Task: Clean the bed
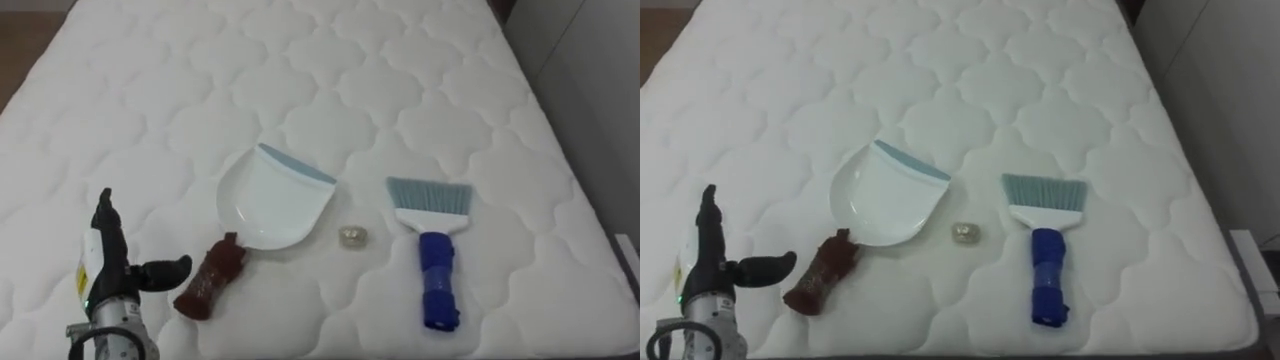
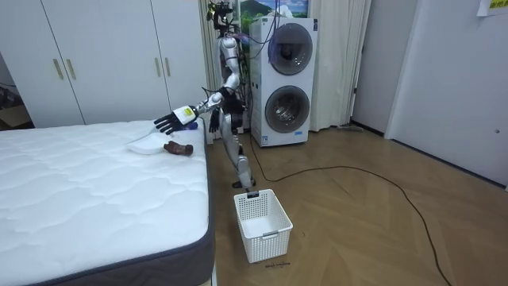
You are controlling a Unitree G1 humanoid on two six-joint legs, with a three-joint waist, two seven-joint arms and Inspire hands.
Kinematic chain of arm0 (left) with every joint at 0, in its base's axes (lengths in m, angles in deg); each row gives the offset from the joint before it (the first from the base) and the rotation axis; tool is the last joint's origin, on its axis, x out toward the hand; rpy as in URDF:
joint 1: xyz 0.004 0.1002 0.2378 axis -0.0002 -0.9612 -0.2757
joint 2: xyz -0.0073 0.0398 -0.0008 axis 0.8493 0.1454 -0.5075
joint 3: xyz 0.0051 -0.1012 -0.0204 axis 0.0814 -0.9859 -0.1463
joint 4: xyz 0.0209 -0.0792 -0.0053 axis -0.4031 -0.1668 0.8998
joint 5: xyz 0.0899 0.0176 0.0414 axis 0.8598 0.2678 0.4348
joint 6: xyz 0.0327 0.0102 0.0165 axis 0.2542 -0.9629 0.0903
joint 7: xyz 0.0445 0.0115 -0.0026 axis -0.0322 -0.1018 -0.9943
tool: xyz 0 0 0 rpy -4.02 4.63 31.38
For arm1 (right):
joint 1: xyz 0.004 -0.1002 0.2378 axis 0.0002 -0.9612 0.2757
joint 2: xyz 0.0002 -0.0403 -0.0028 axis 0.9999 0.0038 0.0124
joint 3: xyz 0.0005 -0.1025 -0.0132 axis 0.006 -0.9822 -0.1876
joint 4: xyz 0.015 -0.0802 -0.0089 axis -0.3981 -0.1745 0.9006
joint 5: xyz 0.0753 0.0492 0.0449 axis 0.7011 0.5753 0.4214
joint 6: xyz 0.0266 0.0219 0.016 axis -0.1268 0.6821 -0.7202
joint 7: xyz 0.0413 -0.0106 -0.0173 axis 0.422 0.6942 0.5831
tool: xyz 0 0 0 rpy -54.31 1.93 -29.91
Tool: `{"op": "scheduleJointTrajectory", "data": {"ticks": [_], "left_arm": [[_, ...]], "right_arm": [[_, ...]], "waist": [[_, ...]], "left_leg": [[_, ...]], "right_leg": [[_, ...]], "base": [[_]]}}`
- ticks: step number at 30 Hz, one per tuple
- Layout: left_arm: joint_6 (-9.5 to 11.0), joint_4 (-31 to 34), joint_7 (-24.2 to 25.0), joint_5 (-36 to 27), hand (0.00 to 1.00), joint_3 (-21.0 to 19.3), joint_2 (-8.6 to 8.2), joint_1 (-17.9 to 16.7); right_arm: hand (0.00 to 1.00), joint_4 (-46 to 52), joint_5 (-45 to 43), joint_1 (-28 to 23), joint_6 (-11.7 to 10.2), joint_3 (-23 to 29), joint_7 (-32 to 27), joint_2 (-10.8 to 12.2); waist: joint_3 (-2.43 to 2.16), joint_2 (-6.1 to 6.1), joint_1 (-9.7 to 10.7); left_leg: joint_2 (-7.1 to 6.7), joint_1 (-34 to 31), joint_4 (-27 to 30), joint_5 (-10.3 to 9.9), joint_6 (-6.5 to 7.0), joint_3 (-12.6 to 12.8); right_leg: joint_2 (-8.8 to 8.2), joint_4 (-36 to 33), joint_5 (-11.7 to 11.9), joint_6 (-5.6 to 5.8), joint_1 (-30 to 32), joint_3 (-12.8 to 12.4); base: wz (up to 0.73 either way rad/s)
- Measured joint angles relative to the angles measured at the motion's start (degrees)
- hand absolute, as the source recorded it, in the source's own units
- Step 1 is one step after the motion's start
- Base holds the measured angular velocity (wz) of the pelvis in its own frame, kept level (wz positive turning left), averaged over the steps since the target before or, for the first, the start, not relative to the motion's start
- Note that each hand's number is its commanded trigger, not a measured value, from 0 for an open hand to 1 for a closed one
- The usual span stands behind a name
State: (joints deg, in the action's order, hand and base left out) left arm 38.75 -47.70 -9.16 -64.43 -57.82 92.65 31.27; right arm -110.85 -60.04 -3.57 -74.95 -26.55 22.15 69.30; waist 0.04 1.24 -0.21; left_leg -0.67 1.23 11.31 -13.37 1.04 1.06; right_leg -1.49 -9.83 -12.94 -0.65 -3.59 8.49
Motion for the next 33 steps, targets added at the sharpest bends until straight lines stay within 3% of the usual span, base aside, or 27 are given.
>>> {"op": "scheduleJointTrajectory", "data": {"ticks": [6, 10, 11, 12, 13, 14, 15, 16, 17, 18, 19, 21, 25, 30, 33], "left_arm": [[-0.47, -4.97, 1.67, -0.03, 0.00, 3.45, -0.07, 2.72], [-0.53, -7.00, 2.54, -0.23, 0.00, 4.89, -0.12, 4.73], [-0.54, -7.84, 2.54, -0.75, 0.00, 5.13, -0.11, 5.16], [-0.58, -8.48, 2.51, -2.01, 0.00, 5.94, -0.02, 5.33], [-0.59, -8.85, 2.54, -2.37, 0.00, 5.63, 0.90, 5.44], [-0.60, -9.61, 2.61, -2.30, 0.00, 5.37, 1.31, 5.90], [-0.62, -11.42, 3.35, -2.06, 0.00, 6.40, 1.07, 7.43], [-0.62, -11.86, 3.58, -2.10, 0.00, 6.99, 0.90, 8.08], [-0.55, -11.90, 4.05, -2.36, 0.00, 7.85, 0.68, 9.32], [-0.44, -11.87, 4.06, -2.36, 0.00, 8.59, 0.65, 10.56], [-0.41, -11.89, 3.97, -2.38, 0.00, 9.33, 0.78, 11.32], [-0.36, -12.37, 3.79, -2.37, 0.00, 9.91, 0.81, 11.37], [-0.49, -15.67, 3.76, -4.05, 0.00, 10.09, 0.94, 11.37], [-0.89, -19.17, 3.79, -9.12, 0.00, 10.46, 0.83, 11.42], [-0.87, -20.25, 3.50, -9.12, 0.00, 10.32, 0.82, 12.31]], "right_arm": [[0.00, -0.11, 4.40, 1.81, -0.01, -2.36, 0.12, -0.04], [0.00, -0.62, 4.45, 2.82, -0.36, -2.40, 0.09, -0.02], [0.00, -0.61, 4.68, 3.09, -0.44, -2.42, -0.02, -0.10], [0.00, -0.64, 6.03, 4.02, -0.84, -2.97, -0.55, -0.34], [0.00, -0.32, 6.79, 5.71, -1.30, -4.36, -1.13, -0.36], [0.00, 0.09, 6.79, 6.36, -1.63, -5.17, -1.50, -0.77], [0.00, 0.34, 6.71, 6.31, -1.63, -6.37, -2.23, -1.19], [0.00, 0.06, 6.74, 6.22, -1.42, -6.37, -2.34, -1.23], [0.00, -0.64, 6.80, 5.95, -0.77, -6.43, -2.44, -1.24], [0.00, -1.09, 6.81, 5.32, -0.28, -6.73, -2.41, -1.21], [0.00, -1.80, 6.98, 4.73, -0.07, -7.62, -2.19, -0.83], [0.00, -2.29, 8.05, 4.63, -0.01, -8.71, -1.90, -0.84], [0.00, -2.74, 10.82, 6.21, 0.56, -10.24, -1.82, -0.99], [0.00, -2.91, 12.34, 7.18, 1.18, -11.23, -1.66, -1.42], [0.00, -3.49, 13.94, 7.41, 1.17, -11.21, -1.34, -1.46]], "waist": [[0.21, -0.26, 0.15], [0.43, -0.31, 1.72], [0.54, -0.58, 1.58], [1.07, -1.51, 1.30], [1.03, -1.27, 1.69], [1.09, -1.45, 2.29], [1.00, -1.83, 4.60], [1.02, -1.80, 5.00], [1.13, -1.64, 5.20], [1.21, -1.52, 5.43], [1.15, -1.02, 5.25], [1.07, -0.93, 4.52], [1.17, -1.09, 3.65], [1.39, -1.37, 3.98], [1.50, -1.56, 4.53]], "left_leg": [[0.00, -1.04, 0.01, 0.02, 0.02, -0.27], [0.46, -2.50, -0.08, 0.19, 0.14, -2.50], [0.83, -2.45, -0.23, 0.33, 0.18, -3.64], [1.83, -2.34, -0.55, 0.47, 0.13, -9.49], [2.30, -3.83, 0.15, 0.34, -0.06, -11.86], [2.59, -4.97, 0.84, 0.02, -0.70, -12.01], [2.84, -6.38, 1.15, 0.36, -2.54, -9.82], [3.04, -6.49, 0.67, 0.55, -2.88, -7.88], [3.40, -6.94, -0.62, 1.16, -3.44, -4.25], [3.70, -8.81, -2.06, 2.34, -2.63, -1.63], [3.89, -9.58, -1.61, 4.02, -1.58, 0.93], [3.59, -8.54, -1.68, 4.21, -1.39, 2.69], [2.75, -8.54, -1.49, 4.14, -1.25, 2.64], [2.05, -9.44, -0.19, 4.30, -0.88, 2.60], [2.12, -9.87, 0.48, 4.29, -0.86, 2.56]], "right_leg": [[-0.02, -0.03, 0.30, 0.02, 1.16, -0.16], [0.04, -1.97, 0.27, 0.05, 4.08, 0.92], [0.20, -4.06, 0.21, 0.07, 5.42, 1.38], [1.26, -7.27, -0.49, -0.27, 9.65, 1.82], [2.52, -1.06, 2.66, -2.75, 13.70, 0.86], [2.66, -0.21, 7.84, -3.48, 14.52, 1.77], [2.45, 0.11, 9.26, -3.26, 14.40, 3.70], [2.41, 0.06, 9.26, -3.27, 14.36, 3.46], [2.44, 0.20, 9.25, -3.26, 14.09, 1.26], [2.43, 0.21, 9.22, -3.19, 14.08, -1.39], [2.14, -0.04, 9.09, -2.68, 14.04, -2.31], [1.98, -0.02, 8.99, -2.23, 13.76, -1.87], [1.26, 0.36, 8.87, -2.04, 13.59, 1.13], [0.70, 0.09, 8.38, -1.80, 13.66, 1.47], [0.68, -0.38, 8.36, -1.87, 14.04, 1.46]], "base": [[-0.04], [0.06], [-0.55], [-0.94], [-0.90], [-0.31], [0.22], [0.33], [0.26], [0.35], [0.33], [0.02], [-0.13], [0.05], [0.05]]}}
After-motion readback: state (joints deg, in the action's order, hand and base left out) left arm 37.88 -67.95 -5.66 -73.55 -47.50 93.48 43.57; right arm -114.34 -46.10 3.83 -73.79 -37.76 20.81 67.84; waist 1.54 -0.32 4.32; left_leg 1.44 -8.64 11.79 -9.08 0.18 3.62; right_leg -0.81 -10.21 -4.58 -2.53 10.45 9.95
